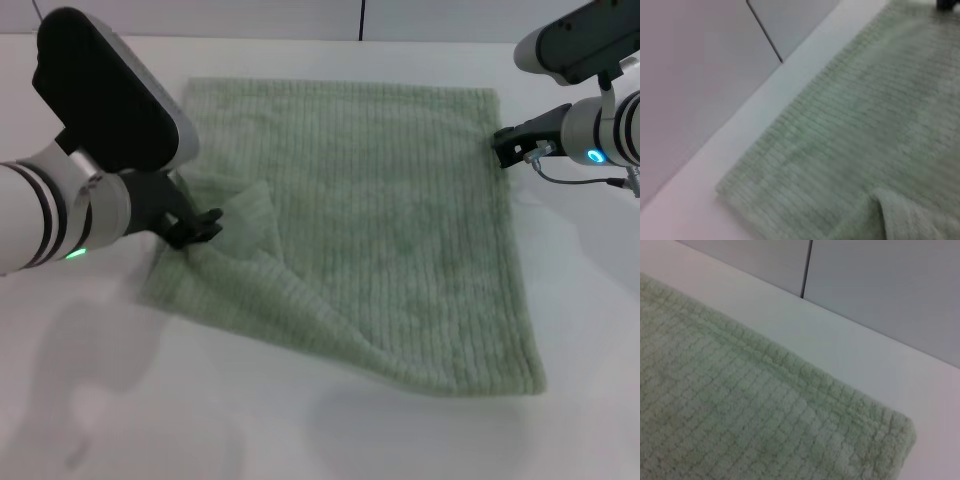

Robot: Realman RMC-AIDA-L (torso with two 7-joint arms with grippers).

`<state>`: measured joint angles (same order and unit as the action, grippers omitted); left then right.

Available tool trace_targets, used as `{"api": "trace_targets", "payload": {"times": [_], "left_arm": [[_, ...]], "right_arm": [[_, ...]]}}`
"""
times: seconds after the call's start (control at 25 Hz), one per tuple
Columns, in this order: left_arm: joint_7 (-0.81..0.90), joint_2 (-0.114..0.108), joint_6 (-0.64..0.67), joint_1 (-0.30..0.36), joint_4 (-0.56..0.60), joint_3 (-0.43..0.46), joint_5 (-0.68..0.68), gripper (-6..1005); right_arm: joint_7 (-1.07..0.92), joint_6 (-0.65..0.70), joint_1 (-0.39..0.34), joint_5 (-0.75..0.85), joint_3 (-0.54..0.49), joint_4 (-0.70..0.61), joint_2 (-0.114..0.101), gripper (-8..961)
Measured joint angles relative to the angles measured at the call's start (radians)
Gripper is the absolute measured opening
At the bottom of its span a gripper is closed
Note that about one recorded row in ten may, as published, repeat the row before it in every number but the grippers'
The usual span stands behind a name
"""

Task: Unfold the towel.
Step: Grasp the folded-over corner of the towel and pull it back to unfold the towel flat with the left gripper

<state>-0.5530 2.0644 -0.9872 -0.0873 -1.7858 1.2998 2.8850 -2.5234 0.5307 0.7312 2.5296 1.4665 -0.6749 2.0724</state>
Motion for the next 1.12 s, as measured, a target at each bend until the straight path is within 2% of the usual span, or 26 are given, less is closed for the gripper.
{"api": "trace_targets", "payload": {"times": [0.16, 0.44, 0.6, 0.64, 0.68, 0.72, 0.88, 1.12], "left_arm": [[0.004, 0.002, 0.060, -0.016, 0.017, -0.038, -0.004, 671], [0.055, 0.004, 0.131, -0.104, 0.112, -0.115, -0.012, 844], [0.058, 0.003, 0.141, -0.115, 0.132, -0.128, -0.014, 845], [0.068, 0.005, 0.157, -0.136, 0.180, -0.155, -0.017, 845], [0.068, 0.005, 0.157, -0.136, 0.180, -0.155, -0.017, 846], [0.113, 0.004, 0.160, -0.200, 0.264, -0.188, 0.001, 846], [0.092, -0.003, 0.129, -0.176, 0.232, -0.162, 0.002, 846], [0.013, -0.006, 0.011, -0.123, 0.179, -0.063, 0.004, 846]], "right_arm": [[0.000, 0.000, 0.002, 0.000, 0.000, 0.000, 0.000, 1], [0.000, 0.000, 0.003, 0.000, 0.000, 0.000, 0.000, 2], [0.000, -0.001, 0.004, 0.000, 0.000, 0.000, 0.000, 1], [0.000, -0.001, 0.004, 0.000, 0.000, 0.000, 0.000, 1], [0.000, 0.000, 0.005, 0.000, 0.000, 0.000, 0.000, 1], [0.000, 0.000, 0.005, 0.000, 0.000, 0.000, 0.000, 1], [0.000, 0.000, 0.003, 0.000, -0.001, 0.000, 0.000, 2], [0.000, 0.000, 0.001, 0.000, -0.002, -0.001, 0.000, 2]]}}
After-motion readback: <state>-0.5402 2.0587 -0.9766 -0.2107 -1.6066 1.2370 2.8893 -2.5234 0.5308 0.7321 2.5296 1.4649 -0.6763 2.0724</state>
